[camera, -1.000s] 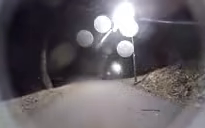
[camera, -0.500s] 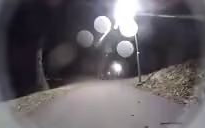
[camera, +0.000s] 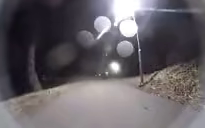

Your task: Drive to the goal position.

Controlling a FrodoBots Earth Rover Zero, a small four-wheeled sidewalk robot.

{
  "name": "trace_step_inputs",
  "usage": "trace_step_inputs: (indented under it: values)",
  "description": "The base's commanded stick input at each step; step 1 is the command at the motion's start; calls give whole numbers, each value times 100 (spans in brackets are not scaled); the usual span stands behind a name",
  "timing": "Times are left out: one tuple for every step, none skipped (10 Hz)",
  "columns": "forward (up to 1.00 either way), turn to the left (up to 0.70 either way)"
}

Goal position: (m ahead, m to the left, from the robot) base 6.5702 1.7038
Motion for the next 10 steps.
trace_step_inputs:
  values:
    - [100, 0]
    - [100, 0]
    - [100, 0]
    - [100, 0]
    - [100, 0]
    - [100, 0]
    - [100, 0]
    - [100, 6]
    - [100, 34]
    - [100, 40]
